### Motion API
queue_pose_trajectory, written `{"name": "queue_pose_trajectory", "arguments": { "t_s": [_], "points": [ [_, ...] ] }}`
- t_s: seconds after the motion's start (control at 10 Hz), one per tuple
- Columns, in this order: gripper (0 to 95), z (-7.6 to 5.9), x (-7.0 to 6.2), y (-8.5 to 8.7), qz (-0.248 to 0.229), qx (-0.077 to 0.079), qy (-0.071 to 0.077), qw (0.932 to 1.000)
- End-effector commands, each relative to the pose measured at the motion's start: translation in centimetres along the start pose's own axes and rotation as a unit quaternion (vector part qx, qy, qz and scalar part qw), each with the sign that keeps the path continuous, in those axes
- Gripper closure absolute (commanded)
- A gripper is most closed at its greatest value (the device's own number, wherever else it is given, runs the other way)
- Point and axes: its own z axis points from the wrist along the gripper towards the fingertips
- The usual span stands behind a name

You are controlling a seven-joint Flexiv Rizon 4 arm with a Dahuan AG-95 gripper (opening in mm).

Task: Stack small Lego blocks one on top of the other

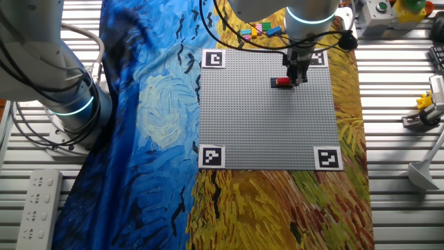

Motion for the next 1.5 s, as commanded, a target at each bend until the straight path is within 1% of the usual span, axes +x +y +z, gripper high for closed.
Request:
{"name": "queue_pose_trajectory", "arguments": {
  "t_s": [0.1,1.5],
  "points": [
    [95.0,0.0,-0.01,-0.01,-0.001,0.0,0.0,1.0],
    [95.0,0.15,0.07,0.0,0.009,0.0,0.001,1.0]
  ]
}}
